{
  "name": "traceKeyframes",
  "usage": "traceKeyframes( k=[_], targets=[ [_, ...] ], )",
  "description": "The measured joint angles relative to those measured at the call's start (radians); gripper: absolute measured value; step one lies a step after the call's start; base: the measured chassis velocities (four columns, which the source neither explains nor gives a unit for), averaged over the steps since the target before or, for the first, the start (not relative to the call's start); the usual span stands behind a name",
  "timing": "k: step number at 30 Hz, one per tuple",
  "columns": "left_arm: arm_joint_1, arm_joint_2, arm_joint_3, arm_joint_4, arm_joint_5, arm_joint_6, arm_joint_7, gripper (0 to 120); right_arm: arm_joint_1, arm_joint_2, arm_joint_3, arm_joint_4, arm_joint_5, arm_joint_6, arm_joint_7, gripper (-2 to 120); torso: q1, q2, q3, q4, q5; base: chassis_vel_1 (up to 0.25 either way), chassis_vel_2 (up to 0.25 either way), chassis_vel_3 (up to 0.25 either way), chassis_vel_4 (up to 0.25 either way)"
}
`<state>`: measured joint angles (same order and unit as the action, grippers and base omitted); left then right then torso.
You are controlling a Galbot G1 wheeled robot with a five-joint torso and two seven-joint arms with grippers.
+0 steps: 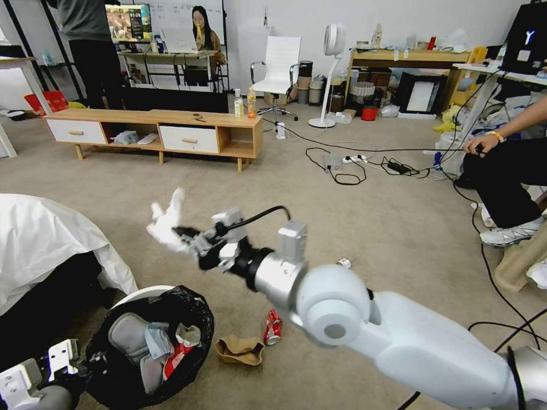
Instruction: Pick up the trash bin and place the garbage on the floor into it.
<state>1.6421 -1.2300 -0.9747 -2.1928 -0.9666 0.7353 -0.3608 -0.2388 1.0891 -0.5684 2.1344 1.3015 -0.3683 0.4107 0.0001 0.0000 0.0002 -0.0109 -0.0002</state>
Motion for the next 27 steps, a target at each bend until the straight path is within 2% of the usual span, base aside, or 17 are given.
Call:
traceKeyframes(
  k=[5, 11, 27],
  targets=[
    [-0.011, 0.013, 0.001, 0.008, -0.010, 0.000, -0.003, 1, 0.009, 0.037, -0.091, -0.035, 0.034, -0.045, 0.051, 0, 0.000, 0.000, 0.000, -0.0001, 0.0001, 0.000, 0.000, 0.000, 0.000],
    [-0.017, 0.026, 0.001, 0.016, -0.020, 0.000, -0.008, 1, 0.016, 0.078, -0.129, -0.062, 0.065, -0.091, 0.083, 0, 0.000, 0.000, 0.000, 0.0001, 0.0000, 0.000, 0.000, 0.000, 0.000],
    [-0.027, 0.037, 0.002, 0.024, -0.032, 0.000, -0.014, 1, 0.017, 0.151, -0.207, -0.158, 0.057, -0.139, 0.121, 0, 0.000, 0.000, 0.000, -0.0001, 0.0001, 0.000, 0.000, 0.000, 0.000]
  ],
)
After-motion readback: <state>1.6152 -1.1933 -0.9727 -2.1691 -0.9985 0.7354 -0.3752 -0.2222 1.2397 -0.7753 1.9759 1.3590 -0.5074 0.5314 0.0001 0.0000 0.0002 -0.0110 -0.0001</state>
